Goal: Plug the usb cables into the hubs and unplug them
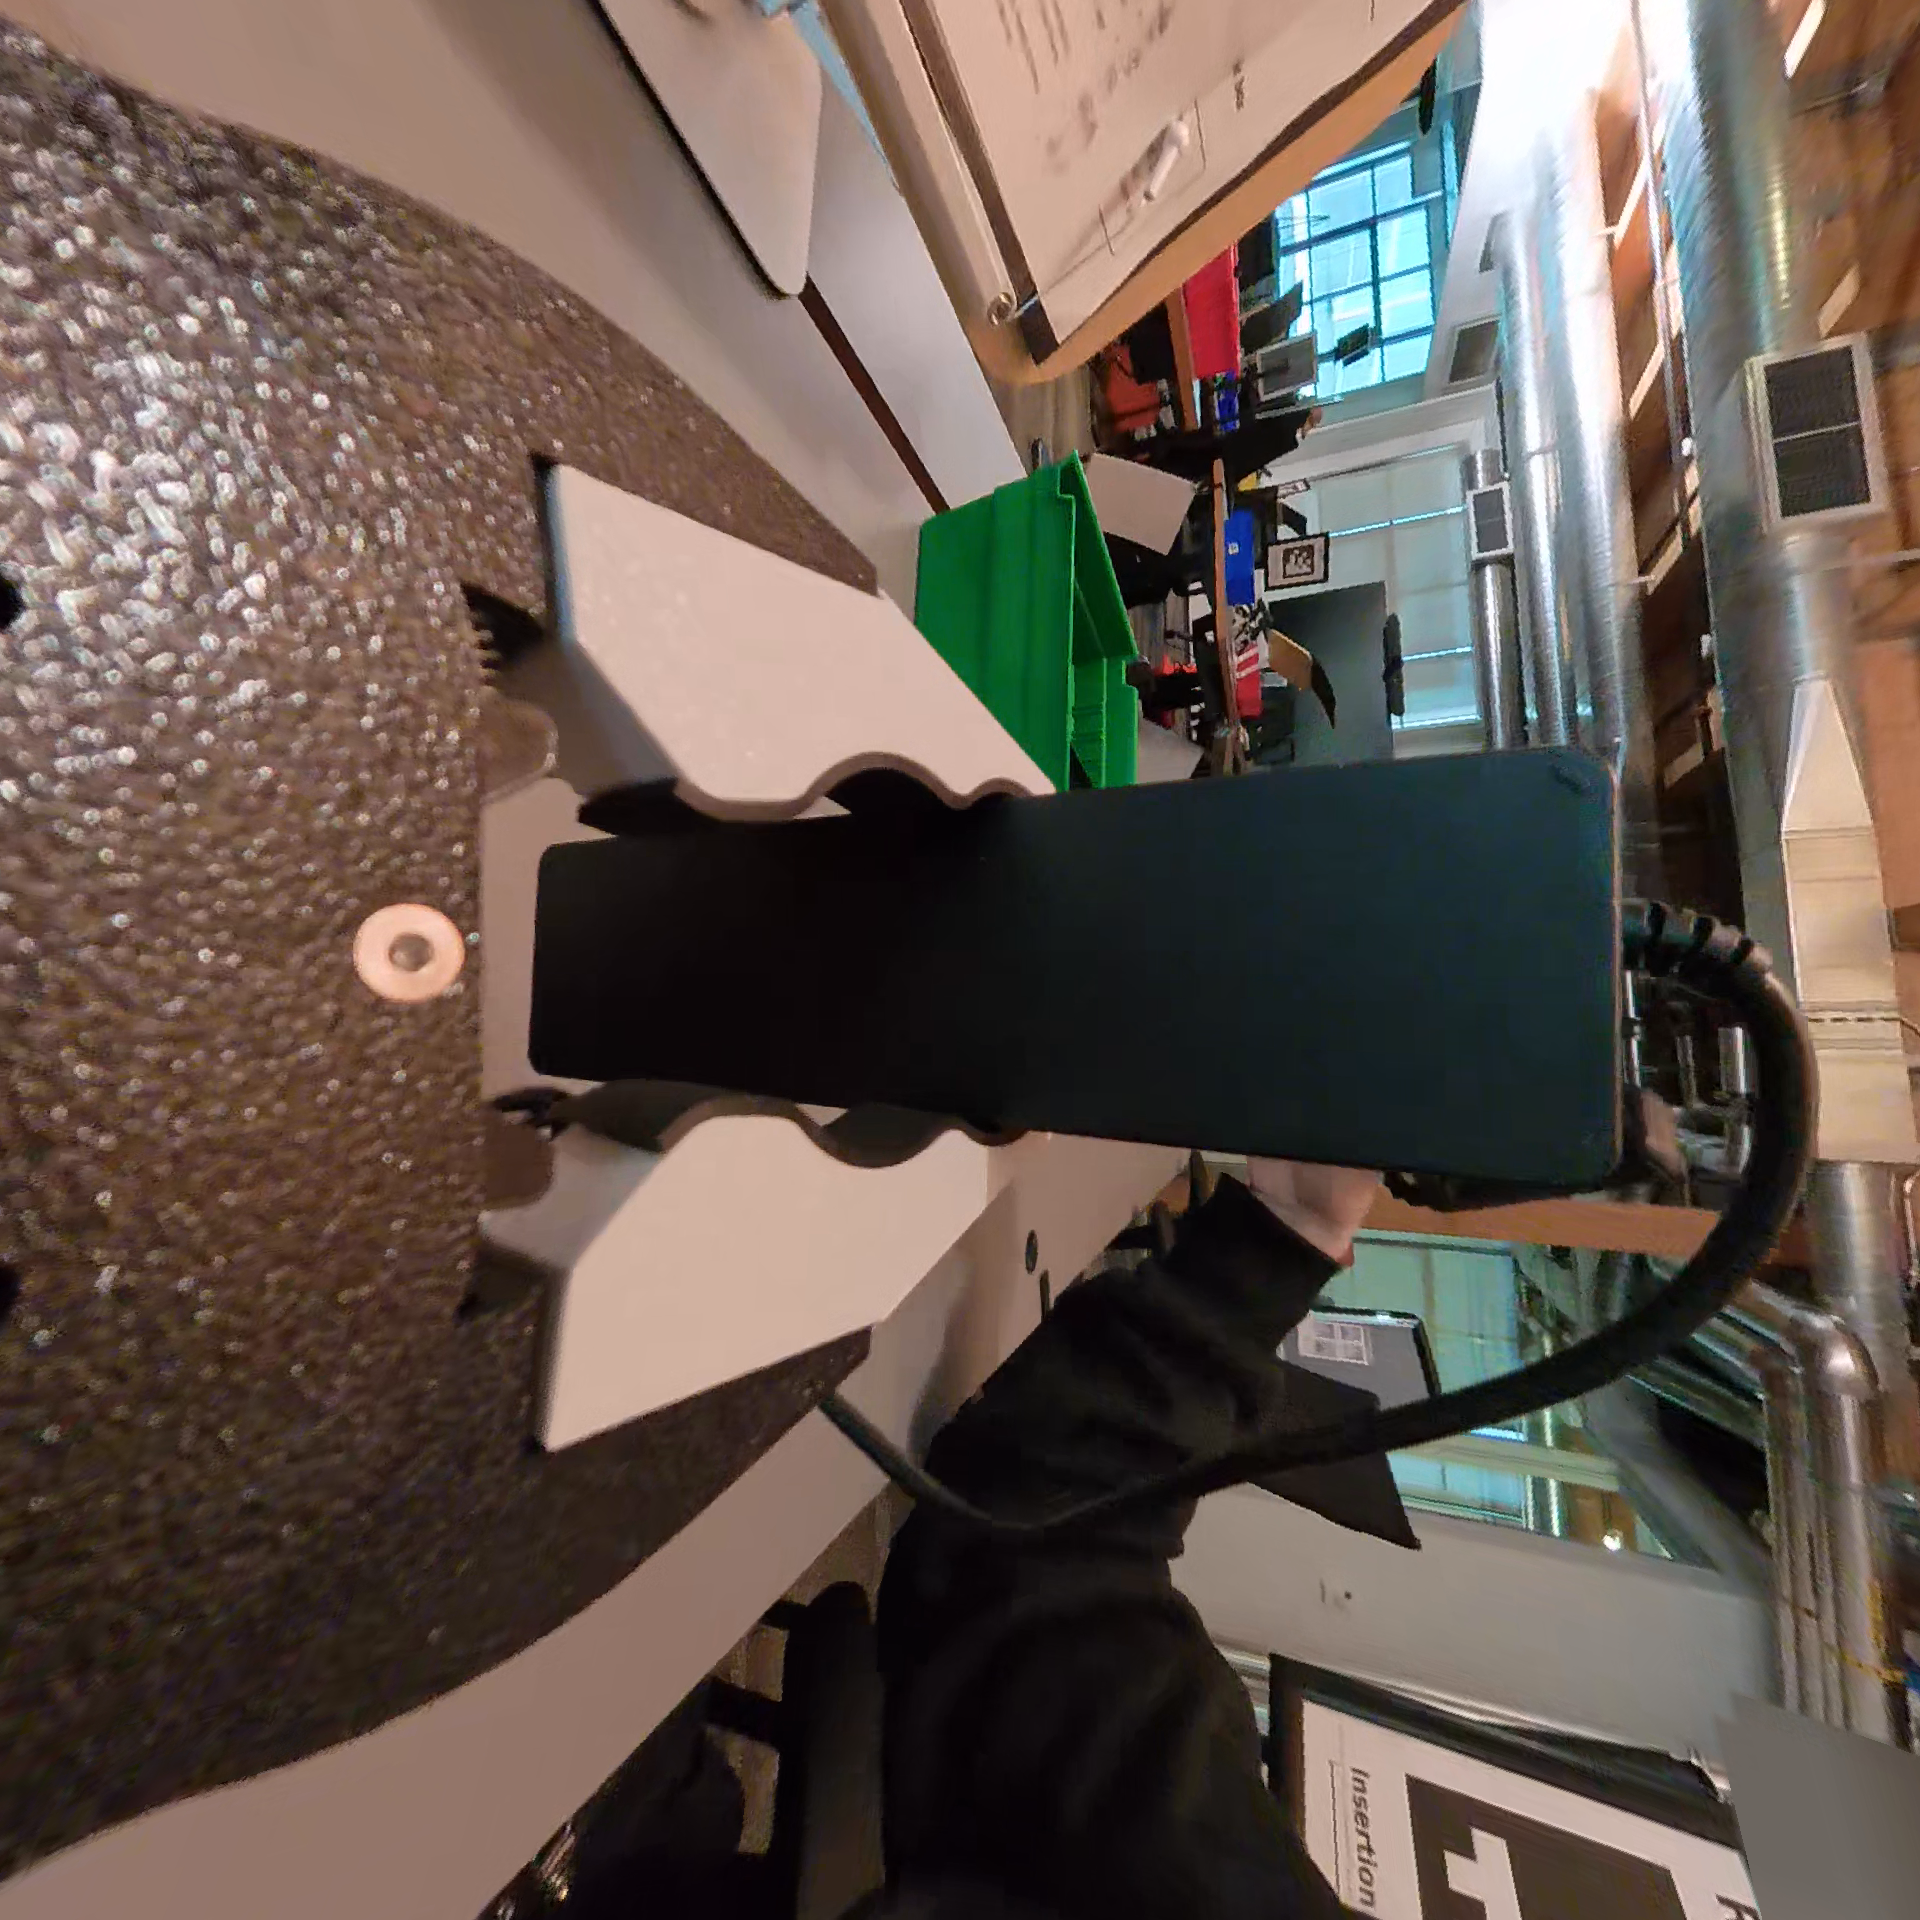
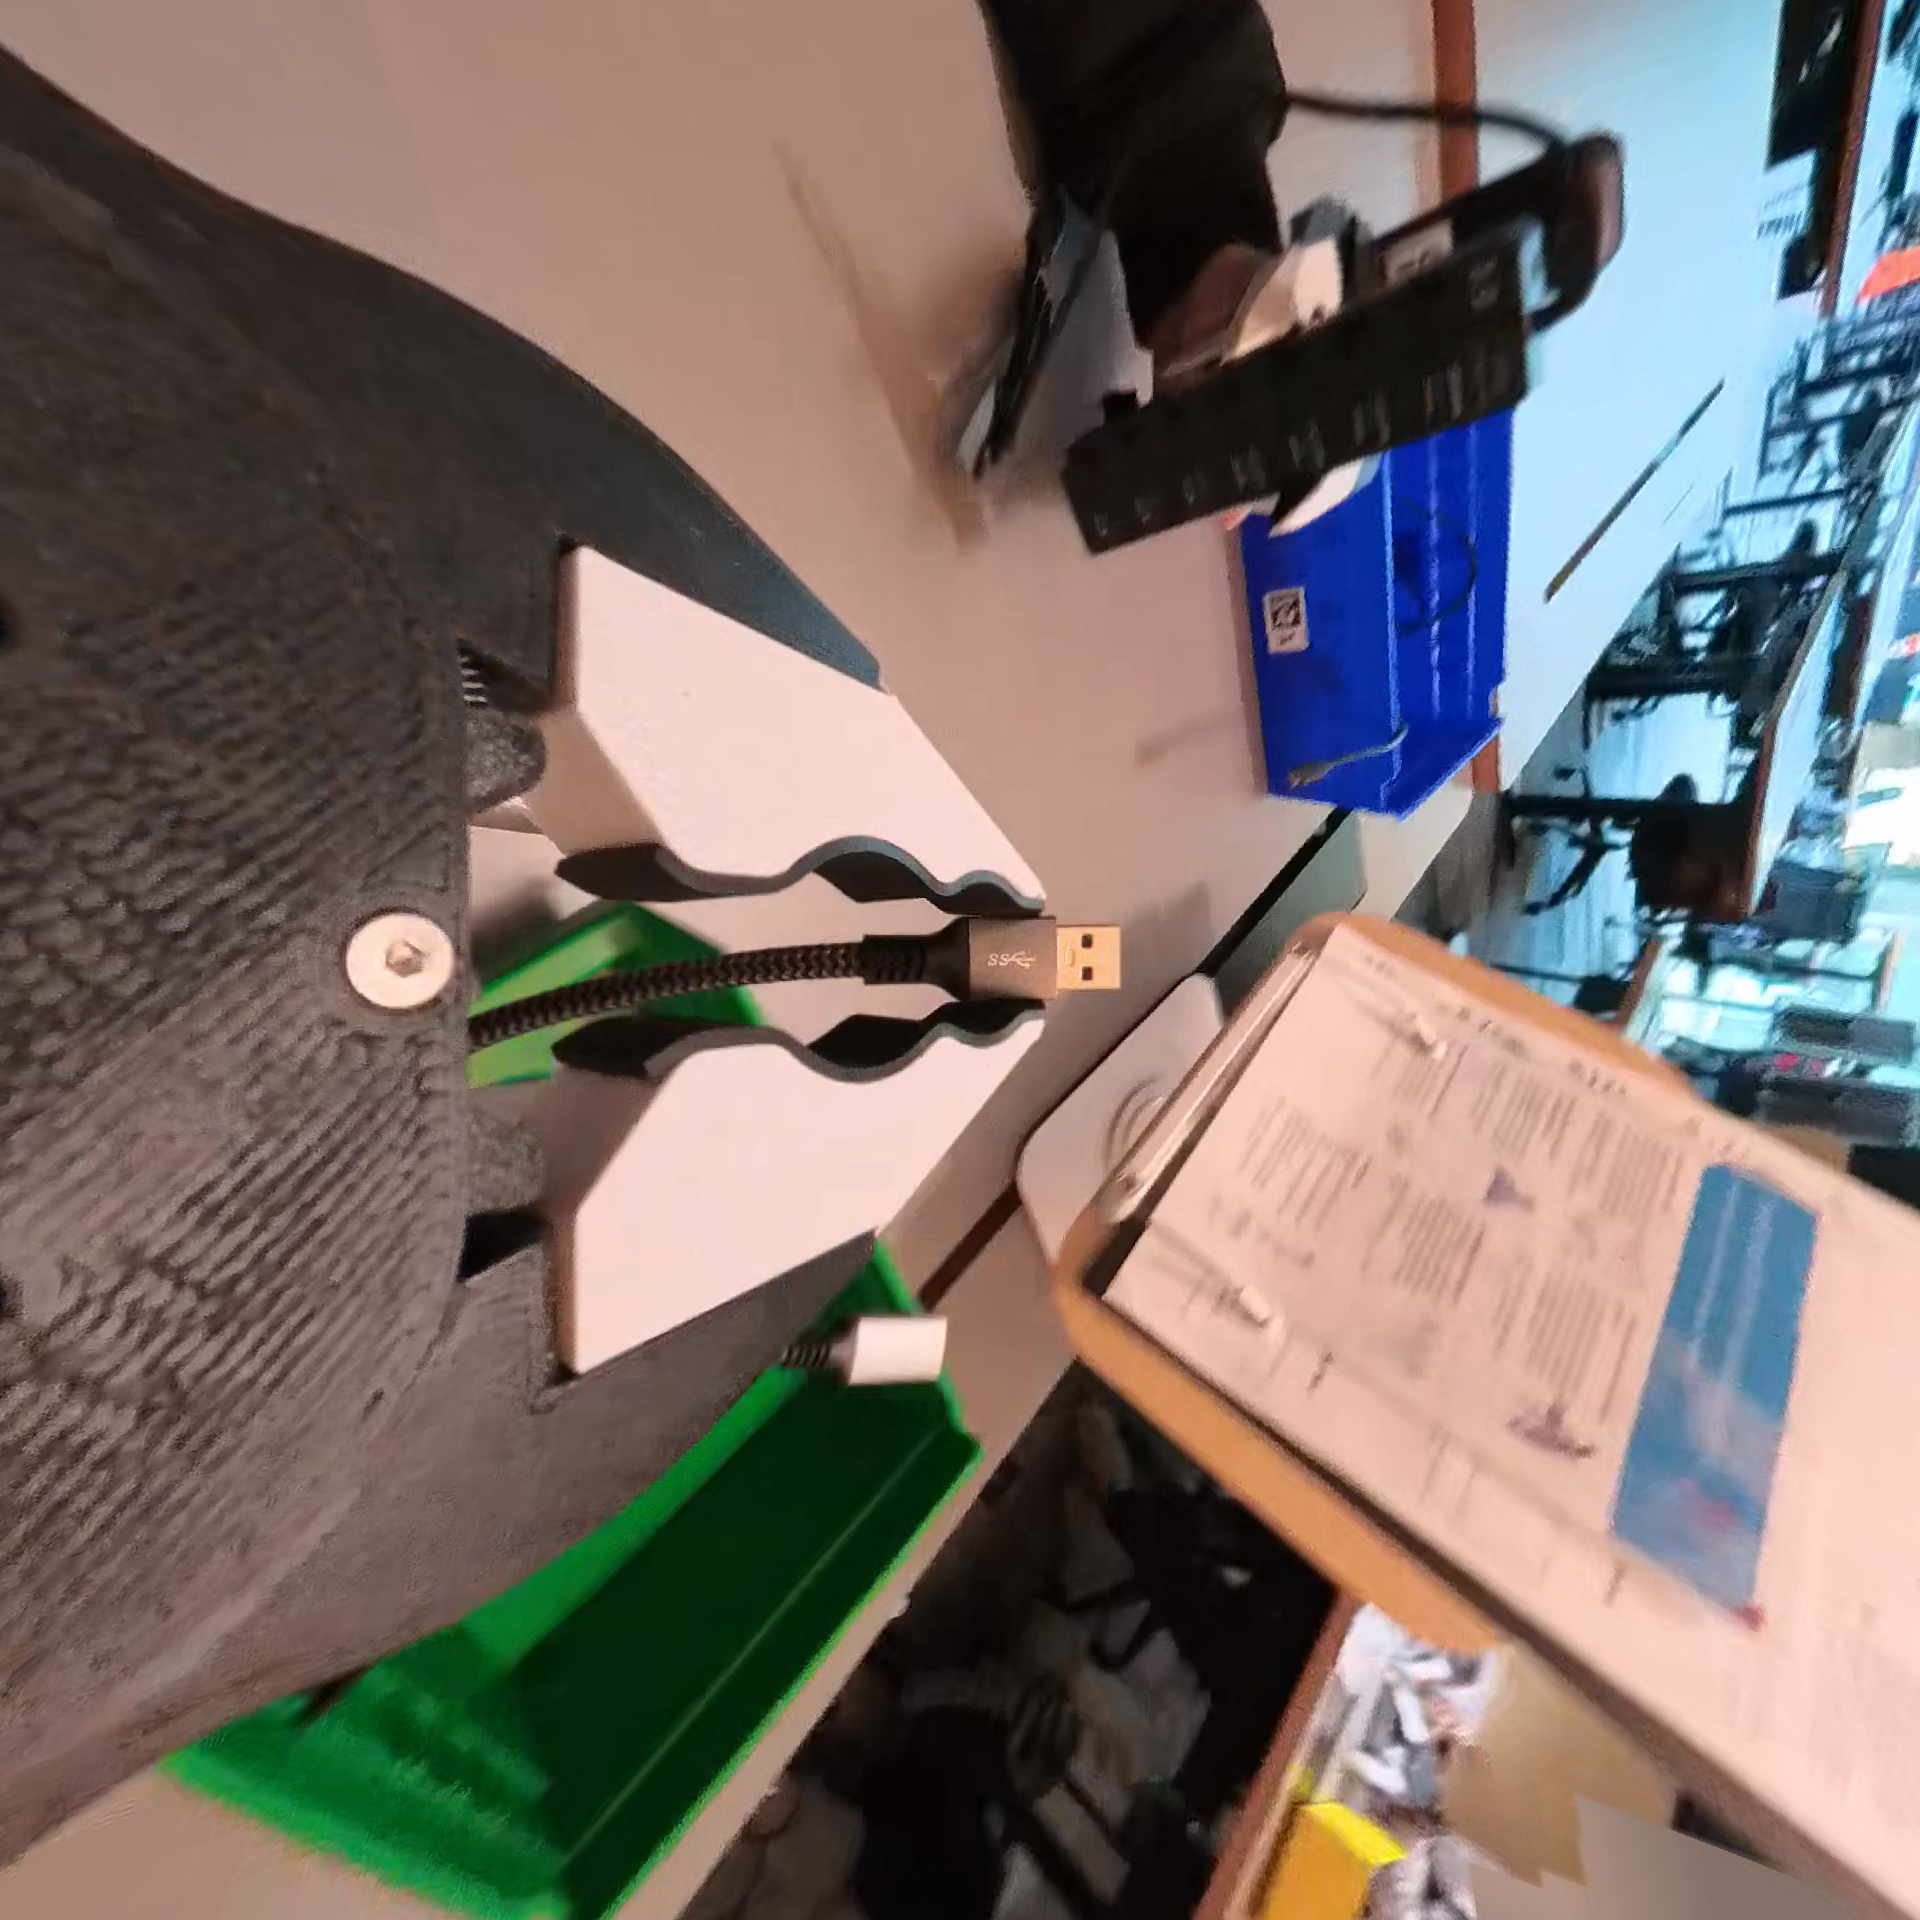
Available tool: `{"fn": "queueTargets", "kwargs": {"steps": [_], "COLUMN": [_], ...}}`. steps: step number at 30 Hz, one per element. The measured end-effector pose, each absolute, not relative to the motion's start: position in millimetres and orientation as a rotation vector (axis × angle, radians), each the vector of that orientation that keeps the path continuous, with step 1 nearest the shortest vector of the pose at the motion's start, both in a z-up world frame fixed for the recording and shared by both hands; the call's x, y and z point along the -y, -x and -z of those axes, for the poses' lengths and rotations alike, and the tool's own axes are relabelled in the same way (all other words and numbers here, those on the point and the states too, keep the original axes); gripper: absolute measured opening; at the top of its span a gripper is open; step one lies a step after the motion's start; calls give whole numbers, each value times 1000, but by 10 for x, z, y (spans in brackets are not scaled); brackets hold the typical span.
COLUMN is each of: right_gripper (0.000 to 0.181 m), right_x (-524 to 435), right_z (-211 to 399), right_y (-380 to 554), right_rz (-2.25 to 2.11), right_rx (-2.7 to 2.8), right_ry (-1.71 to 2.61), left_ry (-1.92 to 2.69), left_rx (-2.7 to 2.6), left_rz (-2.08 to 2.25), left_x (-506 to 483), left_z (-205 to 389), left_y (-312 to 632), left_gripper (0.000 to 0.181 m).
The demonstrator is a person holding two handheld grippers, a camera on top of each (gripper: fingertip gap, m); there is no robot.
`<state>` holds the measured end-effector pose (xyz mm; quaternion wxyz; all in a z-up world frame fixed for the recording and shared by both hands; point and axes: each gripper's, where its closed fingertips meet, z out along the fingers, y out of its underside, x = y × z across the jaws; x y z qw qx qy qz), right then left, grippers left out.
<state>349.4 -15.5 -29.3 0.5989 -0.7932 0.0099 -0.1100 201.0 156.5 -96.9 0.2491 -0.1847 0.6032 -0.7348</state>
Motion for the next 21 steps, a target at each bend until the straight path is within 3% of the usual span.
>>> {"fn": "queueTargets", "kwargs": {"steps": [8,15,16,17,18,21], "right_gripper": [15,16,21,55,71,73], "right_x": [495,72,74,89,99,-96], "right_z": [1062,1465,1432,1369,1266,836], "right_y": [-4310,-4458,-4511,-4548,-4546,-4137], "right_rz": [224,141,156,185,220,256], "right_rx": [-495,-449,-504,-547,-558,-400], "right_ry": [1990,2061,2042,2027,2005,1889], "left_ry": [500,505,508,509,507,495], "left_rx": [-1670,-1656,-1653,-1646,-1633,-1582], "left_rz": [2018,2027,2029,2034,2041,2087], "left_x": [-1511,-1537,-1546,-1556,-1568,-1585], "left_z": [1001,993,989,979,959,859], "left_y": [-2004,-1996,-1994,-1991,-1986,-1956], "left_gripper": [52,52,52,52,52,52]}}
